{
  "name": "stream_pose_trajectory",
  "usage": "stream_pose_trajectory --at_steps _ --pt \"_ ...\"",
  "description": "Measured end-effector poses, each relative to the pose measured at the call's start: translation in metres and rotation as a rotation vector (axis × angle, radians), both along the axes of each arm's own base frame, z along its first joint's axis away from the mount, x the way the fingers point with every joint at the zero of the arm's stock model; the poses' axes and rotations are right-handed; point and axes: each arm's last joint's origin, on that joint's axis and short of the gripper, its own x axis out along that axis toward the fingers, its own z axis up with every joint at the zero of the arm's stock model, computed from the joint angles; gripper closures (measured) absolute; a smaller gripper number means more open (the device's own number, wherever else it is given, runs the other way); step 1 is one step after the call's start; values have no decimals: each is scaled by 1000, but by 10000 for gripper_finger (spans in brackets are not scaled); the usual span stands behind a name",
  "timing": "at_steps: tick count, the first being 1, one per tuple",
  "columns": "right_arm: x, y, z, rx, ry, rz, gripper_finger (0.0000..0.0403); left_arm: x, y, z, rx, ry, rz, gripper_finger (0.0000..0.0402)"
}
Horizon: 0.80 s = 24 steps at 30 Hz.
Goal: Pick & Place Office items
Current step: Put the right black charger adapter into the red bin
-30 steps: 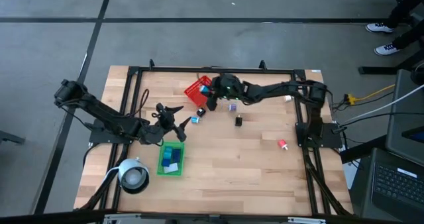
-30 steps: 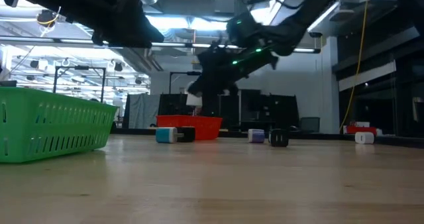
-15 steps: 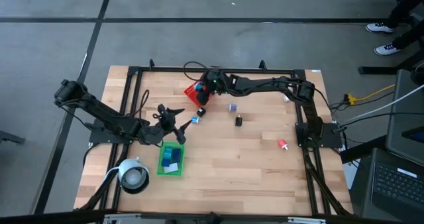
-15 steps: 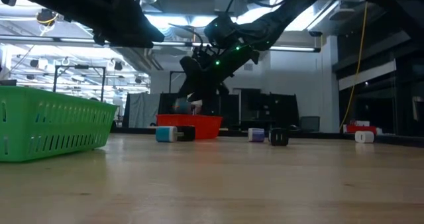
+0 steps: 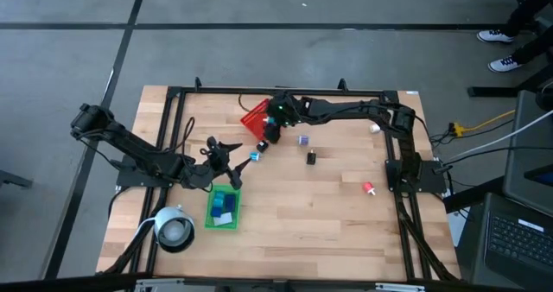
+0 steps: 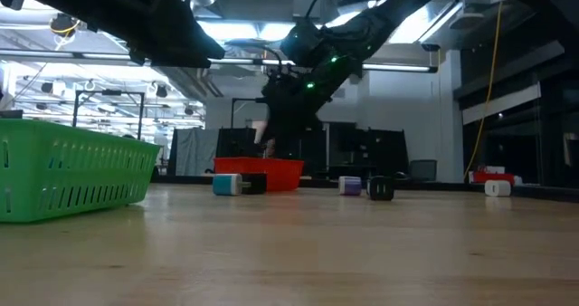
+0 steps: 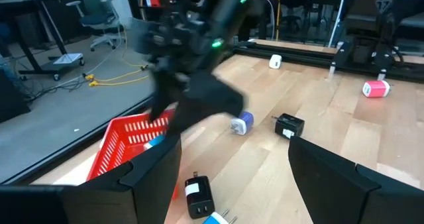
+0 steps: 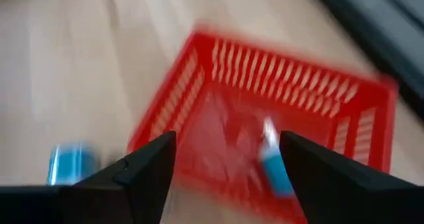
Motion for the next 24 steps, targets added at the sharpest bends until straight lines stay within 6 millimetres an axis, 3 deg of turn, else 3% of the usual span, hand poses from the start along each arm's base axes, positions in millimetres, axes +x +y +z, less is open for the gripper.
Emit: stream_pose_trajectory --at_steps 8,12,24 --pt "-37 25 -10 -30 473 -100 131 -1 0 -2 -17 11 -6 128" --pt "-49 37 -17 -46 600 -166 131 0 0 -2 -27 7 -14 128" --pt "-58 48 -10 -141 598 -208 131 0 -1 -3 -43 8 -39 128"
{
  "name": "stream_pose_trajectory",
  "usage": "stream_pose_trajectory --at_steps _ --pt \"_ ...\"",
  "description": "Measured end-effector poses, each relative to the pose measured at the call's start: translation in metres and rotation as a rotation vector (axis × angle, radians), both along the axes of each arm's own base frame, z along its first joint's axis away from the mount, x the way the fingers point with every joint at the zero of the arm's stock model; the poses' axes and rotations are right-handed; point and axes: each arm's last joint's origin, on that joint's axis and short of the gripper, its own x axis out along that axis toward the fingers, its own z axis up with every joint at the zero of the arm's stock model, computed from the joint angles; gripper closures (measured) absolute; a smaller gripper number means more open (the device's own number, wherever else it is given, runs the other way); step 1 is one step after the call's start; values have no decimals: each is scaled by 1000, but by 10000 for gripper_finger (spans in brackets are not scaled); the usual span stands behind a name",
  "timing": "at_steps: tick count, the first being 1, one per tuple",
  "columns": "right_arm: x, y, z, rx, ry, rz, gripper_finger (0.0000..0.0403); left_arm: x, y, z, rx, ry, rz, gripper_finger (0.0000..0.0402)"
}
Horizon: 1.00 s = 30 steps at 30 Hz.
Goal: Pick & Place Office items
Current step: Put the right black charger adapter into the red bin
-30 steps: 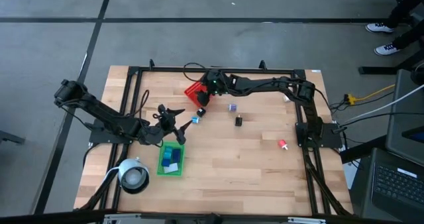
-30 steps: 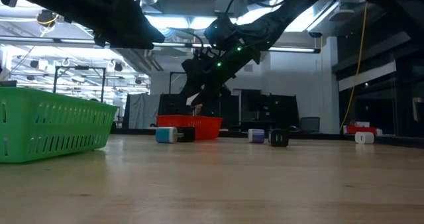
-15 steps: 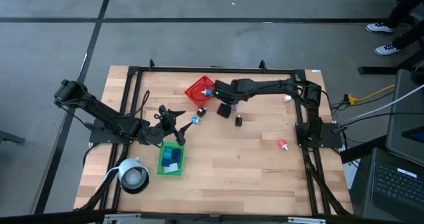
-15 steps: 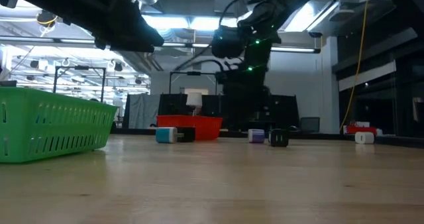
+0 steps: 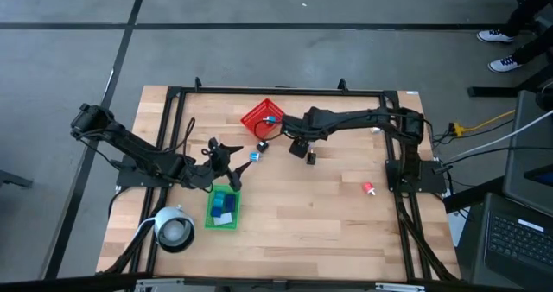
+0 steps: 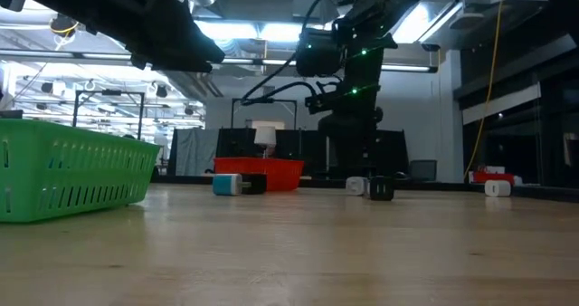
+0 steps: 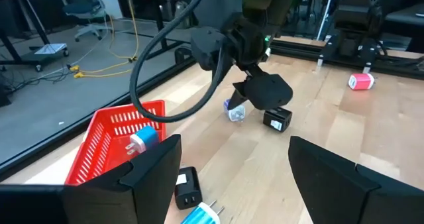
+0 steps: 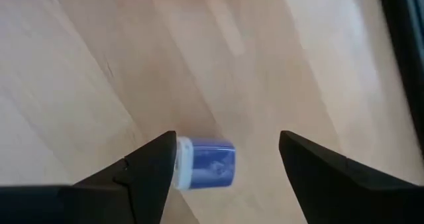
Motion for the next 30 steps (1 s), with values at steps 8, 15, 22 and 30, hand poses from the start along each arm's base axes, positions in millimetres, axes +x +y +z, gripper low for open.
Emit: stream_pose_trajectory --at_steps 8,15,22,30 --pt "-11 0 29 3 -86 -93 131 0 0 0 0 1 -2 128" --pt "-24 10 32 12 82 20 131 0 -1 0 -9 3 -21 128" --pt "-35 25 37 177 80 -155 131 0 -1 -1 -29 -2 -20 128" --pt "-31 52 41 283 15 -184 131 1 -1 -1 -56 -12 -39 128"
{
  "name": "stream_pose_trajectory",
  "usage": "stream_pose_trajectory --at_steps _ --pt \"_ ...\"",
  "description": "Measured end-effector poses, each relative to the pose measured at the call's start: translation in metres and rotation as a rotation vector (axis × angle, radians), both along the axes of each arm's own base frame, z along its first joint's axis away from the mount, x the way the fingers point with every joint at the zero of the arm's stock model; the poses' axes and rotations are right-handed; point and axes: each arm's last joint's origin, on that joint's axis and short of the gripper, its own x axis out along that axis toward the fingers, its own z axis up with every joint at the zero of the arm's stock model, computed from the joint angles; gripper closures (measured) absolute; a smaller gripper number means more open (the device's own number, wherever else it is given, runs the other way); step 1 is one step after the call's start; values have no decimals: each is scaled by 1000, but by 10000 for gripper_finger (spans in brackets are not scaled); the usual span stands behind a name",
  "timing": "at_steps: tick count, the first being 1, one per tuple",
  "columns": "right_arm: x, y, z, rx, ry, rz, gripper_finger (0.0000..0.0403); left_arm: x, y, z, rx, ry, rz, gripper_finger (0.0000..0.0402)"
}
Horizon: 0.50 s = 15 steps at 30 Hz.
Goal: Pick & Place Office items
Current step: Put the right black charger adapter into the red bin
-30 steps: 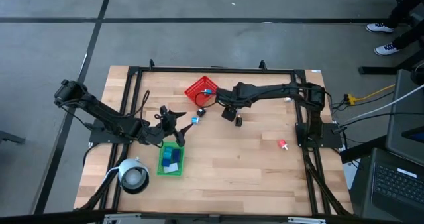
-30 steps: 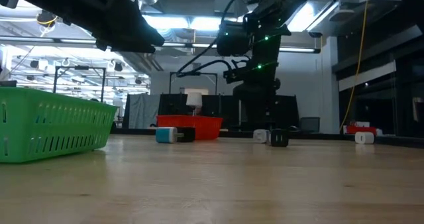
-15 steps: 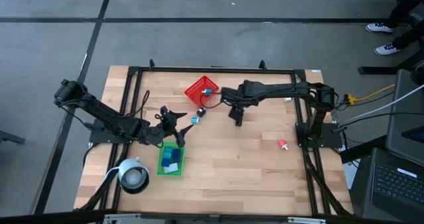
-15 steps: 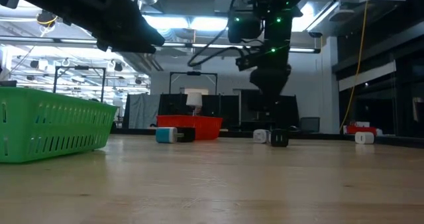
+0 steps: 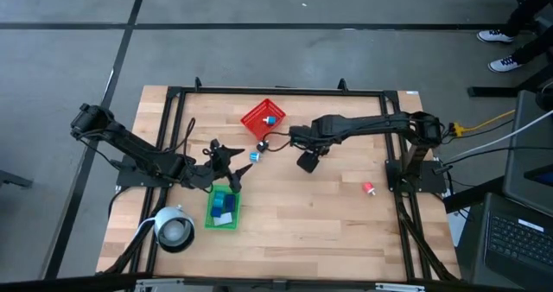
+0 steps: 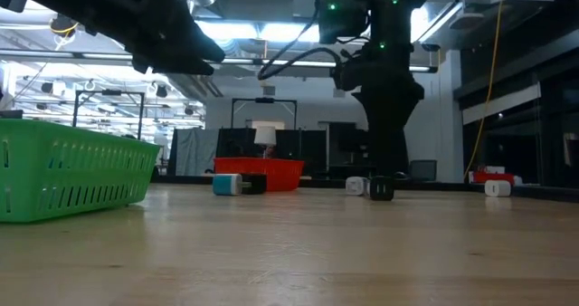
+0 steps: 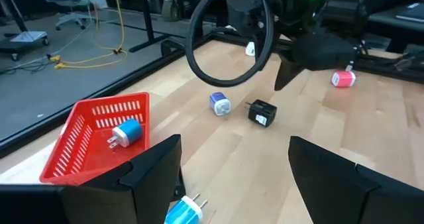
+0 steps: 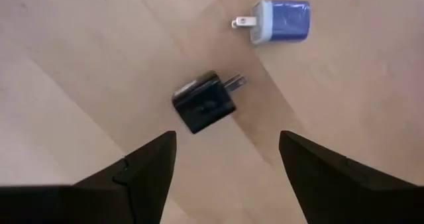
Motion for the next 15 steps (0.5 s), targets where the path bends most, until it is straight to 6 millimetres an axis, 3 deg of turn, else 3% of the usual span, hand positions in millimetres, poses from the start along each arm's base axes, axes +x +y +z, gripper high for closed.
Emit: stream_pose_trajectory --at_steps 8,15 --pt "7 16 1 -125 -102 -178 131 2 2 7 83 -21 17 128" --pt "15 26 3 -173 -246 -389 131 5 0 10 107 -10 -90 128"
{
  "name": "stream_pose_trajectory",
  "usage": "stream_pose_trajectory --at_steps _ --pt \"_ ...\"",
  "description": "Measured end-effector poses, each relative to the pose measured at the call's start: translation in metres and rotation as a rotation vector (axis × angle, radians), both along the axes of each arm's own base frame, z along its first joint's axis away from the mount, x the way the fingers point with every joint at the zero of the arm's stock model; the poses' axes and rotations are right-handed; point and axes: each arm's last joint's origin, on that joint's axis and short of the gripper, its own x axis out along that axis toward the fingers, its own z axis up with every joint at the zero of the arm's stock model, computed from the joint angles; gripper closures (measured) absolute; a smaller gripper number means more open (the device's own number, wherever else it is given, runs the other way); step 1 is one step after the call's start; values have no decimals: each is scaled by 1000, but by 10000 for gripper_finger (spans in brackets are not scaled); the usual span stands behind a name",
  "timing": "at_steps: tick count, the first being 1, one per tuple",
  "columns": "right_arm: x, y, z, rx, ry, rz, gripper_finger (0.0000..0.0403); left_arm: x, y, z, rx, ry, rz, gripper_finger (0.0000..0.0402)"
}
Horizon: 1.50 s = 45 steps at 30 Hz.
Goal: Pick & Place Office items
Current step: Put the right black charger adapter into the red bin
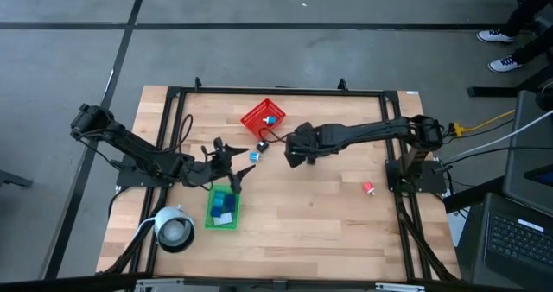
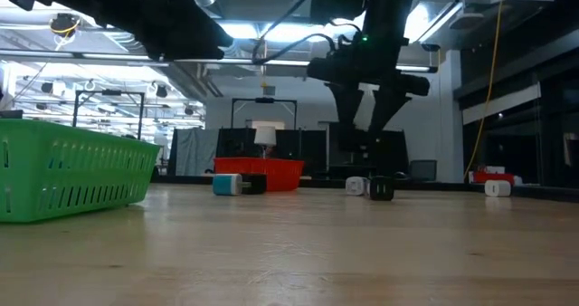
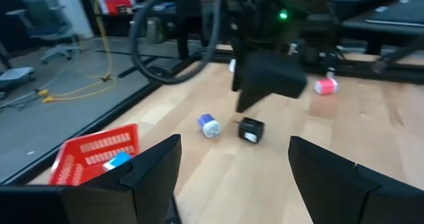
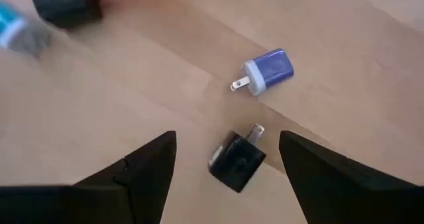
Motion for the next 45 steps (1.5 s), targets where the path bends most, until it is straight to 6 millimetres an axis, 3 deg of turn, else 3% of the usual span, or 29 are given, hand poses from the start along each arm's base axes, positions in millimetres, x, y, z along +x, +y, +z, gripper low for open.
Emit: stream_pose_trajectory --at_steps 7,10,13,16,20,23,28,35,45 --pt "0 6 0 14 -79 -180 131 -1 -8 0 32 27 -100 128" --pt "0 9 1 1 -108 -235 131 -11 -17 -2 25 -37 -217 128" --pt "0 18 1 -2 -133 -263 131 -32 -26 -9 35 -190 -359 128" --pt "0 28 1 2 -151 -275 131 -64 -23 -23 56 -290 -362 128" --pt "-1 37 1 -6 -172 -295 131 -94 -26 -40 157 -227 -495 128" --pt "-1 39 1 -3 -187 -322 131 -101 -31 -43 175 -184 -668 128" --pt "0 41 2 1 -214 -343 131 -107 -36 -44 143 -163 -809 128" --pt "1 41 2 -19 -233 -343 131 -119 -47 -45 191 -157 -882 128" --pt "2 41 2 -30 -245 -335 131 -133 -49 -34 231 -219 -853 128"
